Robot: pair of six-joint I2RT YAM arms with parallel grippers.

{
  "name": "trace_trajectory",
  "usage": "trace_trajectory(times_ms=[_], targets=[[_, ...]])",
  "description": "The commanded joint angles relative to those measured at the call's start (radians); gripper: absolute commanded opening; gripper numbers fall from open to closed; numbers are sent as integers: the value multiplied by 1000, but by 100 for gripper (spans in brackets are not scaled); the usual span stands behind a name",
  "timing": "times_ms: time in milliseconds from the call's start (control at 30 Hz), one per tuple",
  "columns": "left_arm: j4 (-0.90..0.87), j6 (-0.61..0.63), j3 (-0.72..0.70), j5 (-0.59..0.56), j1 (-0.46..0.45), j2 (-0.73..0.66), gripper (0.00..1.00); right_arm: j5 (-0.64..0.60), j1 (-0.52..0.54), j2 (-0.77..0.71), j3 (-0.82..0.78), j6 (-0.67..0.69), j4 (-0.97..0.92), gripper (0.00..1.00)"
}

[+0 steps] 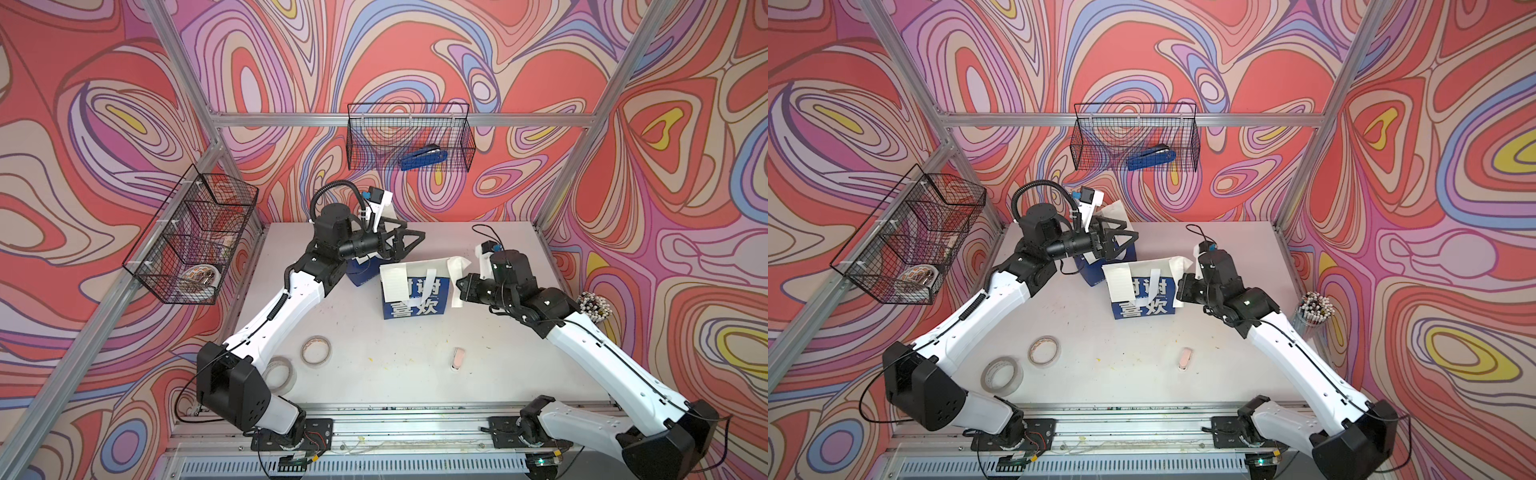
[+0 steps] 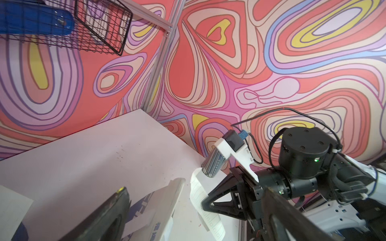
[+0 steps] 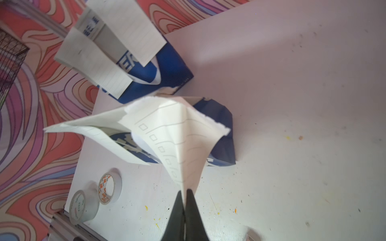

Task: Staple the receipts to the bags
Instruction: Pick up the receipt from the center of the board.

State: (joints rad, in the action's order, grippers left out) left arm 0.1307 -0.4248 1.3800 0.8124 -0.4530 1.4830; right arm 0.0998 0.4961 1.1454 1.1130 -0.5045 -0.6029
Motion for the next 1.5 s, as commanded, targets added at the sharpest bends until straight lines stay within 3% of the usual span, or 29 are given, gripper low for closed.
trace_trajectory(times_ms=[0, 167, 267, 500, 833, 1333, 1400, 1467], targets=[[-28, 67, -28, 115, -10, -13, 97, 116, 13, 4, 30, 159, 70, 5], [-94, 250, -87, 124, -13, -85, 82, 181, 19, 11, 72, 225, 76, 5], [-172, 314, -82, 102, -19, -100, 82, 207, 22, 8, 80, 240, 95, 5], [-169, 248, -82, 71, -63, -71, 77, 202, 32, 39, 85, 239, 131, 4], [-188, 175, -77, -21, -82, -45, 57, 179, 35, 47, 80, 212, 160, 3], [-22, 58, -100, -41, -101, 13, 47, 160, 74, 83, 77, 178, 181, 1], [8, 46, -109, -39, -101, 14, 40, 155, 78, 82, 68, 175, 187, 1], [16, 50, -114, -45, -101, 14, 25, 149, 78, 80, 62, 173, 189, 1]])
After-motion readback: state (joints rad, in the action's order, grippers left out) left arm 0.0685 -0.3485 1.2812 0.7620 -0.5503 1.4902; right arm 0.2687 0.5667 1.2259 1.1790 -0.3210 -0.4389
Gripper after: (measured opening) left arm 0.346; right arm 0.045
